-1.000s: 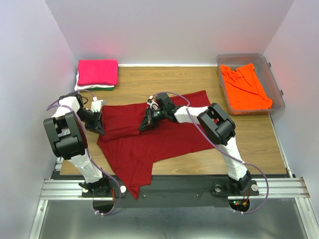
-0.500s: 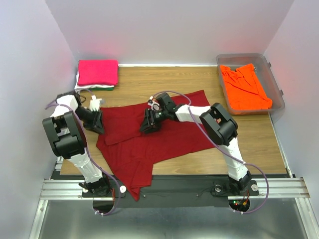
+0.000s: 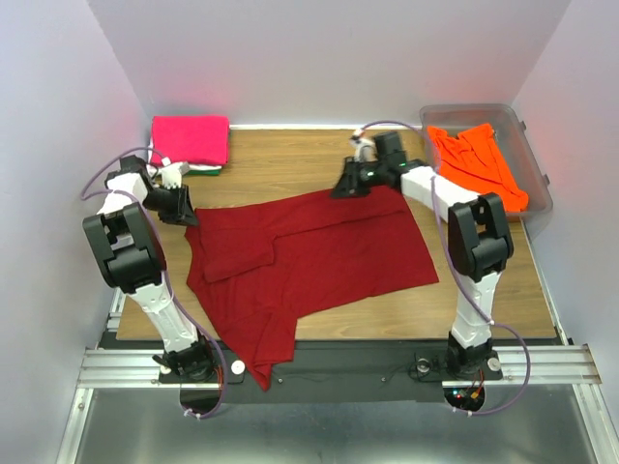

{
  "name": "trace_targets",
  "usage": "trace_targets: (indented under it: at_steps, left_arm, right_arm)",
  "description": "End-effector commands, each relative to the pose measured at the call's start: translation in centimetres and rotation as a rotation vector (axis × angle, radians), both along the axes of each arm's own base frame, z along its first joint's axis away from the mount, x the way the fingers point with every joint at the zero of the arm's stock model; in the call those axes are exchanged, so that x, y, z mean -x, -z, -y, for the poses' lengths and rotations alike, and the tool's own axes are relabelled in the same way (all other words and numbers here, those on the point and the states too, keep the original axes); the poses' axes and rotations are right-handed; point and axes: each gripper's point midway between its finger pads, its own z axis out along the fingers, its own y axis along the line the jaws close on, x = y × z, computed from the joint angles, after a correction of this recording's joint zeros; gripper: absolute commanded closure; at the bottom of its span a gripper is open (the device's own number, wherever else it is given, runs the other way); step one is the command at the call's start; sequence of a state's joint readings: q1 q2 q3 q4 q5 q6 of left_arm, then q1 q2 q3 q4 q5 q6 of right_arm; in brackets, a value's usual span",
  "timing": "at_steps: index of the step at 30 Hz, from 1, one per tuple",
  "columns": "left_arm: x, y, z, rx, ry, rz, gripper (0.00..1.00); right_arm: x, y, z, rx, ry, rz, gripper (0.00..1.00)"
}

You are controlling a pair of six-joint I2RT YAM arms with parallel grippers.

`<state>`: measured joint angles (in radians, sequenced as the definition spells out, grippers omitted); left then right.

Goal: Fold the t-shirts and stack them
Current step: Fold the tshirt

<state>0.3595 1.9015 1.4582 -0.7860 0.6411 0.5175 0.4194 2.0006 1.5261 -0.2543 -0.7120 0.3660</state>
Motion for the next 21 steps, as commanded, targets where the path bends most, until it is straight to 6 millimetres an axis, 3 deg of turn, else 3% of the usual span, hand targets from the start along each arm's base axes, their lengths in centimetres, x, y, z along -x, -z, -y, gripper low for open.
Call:
trace_targets:
  at_steps: [1,4,8,11,16,17,19,20,21]
  left_arm:
    - [-1.6,1.1,0.2,0.025,-0.067,0.029,0.72]
    - [-1.5,3.2,-1.0,-0.037,-0.127,-0.018,0.75]
    - [-1.5,5.2,-1.9,-0.079,-0.172,-0.062,0.79]
    - [-2.1,6.8,-1.9,-0.093,-0.174,-0.102,0.83]
    - [-5.9,7.6,-0.9,-0.13,-0.118,-0.095,0.88]
    - [-7.8,6.5,-0.9,-0.146,-0.106,-0.048,0.88]
    - [-9.2,6.9,-0.3,-0.153,-0.084,-0.047,0.88]
    - [-11.6,5.3,0.2,-0.168,-0.071,0.013,0.88]
    - [-12.5,5.1,0.4,-0.173,-0.067,0.024,0.88]
  right_arm:
    - [-6.0,4.4,7.7,0.225,0.144,0.102,0.68]
    - [-8.8,7.9,12.0,0.346,0.248,0.093,0.71]
    - [-10.4,11.1,16.0,0.43,0.335,0.045,0.72]
    - [-11.1,12.4,18.6,0.475,0.398,0.004,0.72]
    - [-12.4,13.5,22.0,0.52,0.484,-0.039,0.72]
    - [-12.7,13.6,22.5,0.53,0.498,-0.037,0.72]
    - [-13.2,13.9,23.4,0.529,0.521,-0.047,0.72]
    - [-13.3,14.0,23.7,0.531,0.531,-0.051,0.72]
    - [-13.6,14.0,23.9,0.53,0.538,-0.05,0.72]
